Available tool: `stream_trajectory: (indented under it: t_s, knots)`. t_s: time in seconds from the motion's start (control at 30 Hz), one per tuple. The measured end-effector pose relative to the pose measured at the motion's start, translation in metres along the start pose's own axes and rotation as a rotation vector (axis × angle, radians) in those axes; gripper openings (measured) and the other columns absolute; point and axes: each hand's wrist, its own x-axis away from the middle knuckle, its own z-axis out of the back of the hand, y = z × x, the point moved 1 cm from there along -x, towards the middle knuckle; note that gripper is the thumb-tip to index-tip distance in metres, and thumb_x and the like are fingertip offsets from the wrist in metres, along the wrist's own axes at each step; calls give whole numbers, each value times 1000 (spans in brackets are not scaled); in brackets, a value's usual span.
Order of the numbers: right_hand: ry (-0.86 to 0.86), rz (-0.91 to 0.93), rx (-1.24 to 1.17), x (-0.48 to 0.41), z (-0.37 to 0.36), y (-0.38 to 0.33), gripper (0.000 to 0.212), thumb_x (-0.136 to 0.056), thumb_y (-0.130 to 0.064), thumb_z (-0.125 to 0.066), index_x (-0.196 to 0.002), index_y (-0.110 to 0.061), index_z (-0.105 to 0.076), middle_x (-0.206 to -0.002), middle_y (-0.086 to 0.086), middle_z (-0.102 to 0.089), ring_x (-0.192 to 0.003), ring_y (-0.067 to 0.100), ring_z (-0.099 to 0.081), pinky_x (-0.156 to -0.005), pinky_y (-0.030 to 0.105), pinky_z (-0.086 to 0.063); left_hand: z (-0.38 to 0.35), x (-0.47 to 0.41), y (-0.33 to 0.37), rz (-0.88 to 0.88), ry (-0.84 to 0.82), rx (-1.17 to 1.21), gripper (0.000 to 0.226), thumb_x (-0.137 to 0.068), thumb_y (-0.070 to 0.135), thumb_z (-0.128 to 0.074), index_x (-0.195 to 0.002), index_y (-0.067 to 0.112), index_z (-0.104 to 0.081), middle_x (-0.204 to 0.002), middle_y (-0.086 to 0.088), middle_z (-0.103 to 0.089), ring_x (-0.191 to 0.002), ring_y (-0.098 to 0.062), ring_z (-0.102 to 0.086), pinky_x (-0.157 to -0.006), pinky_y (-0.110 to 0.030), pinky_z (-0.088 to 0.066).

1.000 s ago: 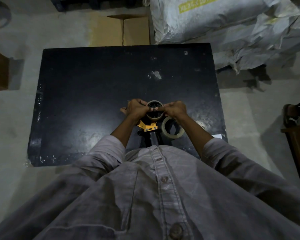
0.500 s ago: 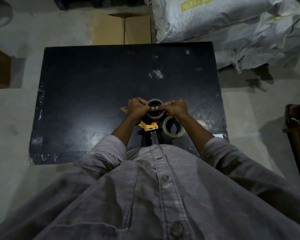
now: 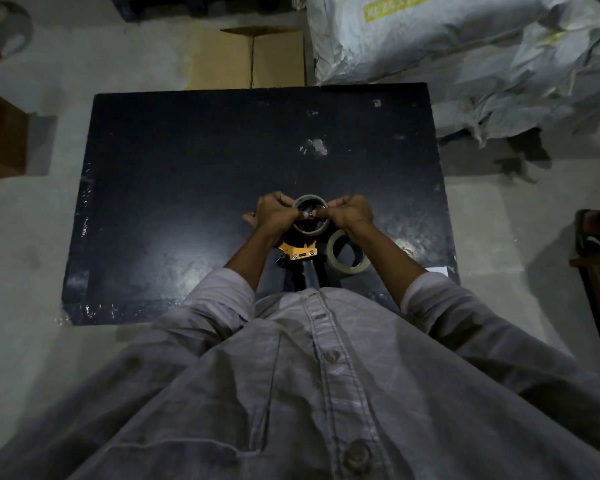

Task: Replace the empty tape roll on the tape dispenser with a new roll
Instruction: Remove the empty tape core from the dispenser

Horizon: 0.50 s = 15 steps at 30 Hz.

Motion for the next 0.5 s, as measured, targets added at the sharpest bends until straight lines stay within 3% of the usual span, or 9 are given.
stream_trajectory:
  t_s: [0.2,0.33,0.5]
  knots:
    - [23,-3,-6,0,-5,1,36,-69,-45,-104,-87,-26,-79,-92,-3,-83,-93,17,-81,-86,42,-70,-7,-20,-14,33,8,24,60,-26,54,-93,-83,50,-74,-91,11,-81,-101,-21,-78,-97,-62,-64]
    - [29,-2,-11,3,-4,-4,35,-72,-41,-104,-82,-27,-73,-95,-4,-80,-98,18,-78,-69,30,-55,-8,-33,-19,33,-36,28,58,-27,47,-101,-78,36,-74,-86,8,-81,-98,-24,-80,-95,-64,-65]
    - [37,-13,-17,4,-7,-6,35,-72,-38,-103,-82,-28,-71,-94,-6,-78,-101,18,-76,-78,34,-59,-13,-52,-34,28,-40,38,62,-22,51,-99,-78,42,-74,-87,8,-80,-99,-25,-80,-96,-65,-63]
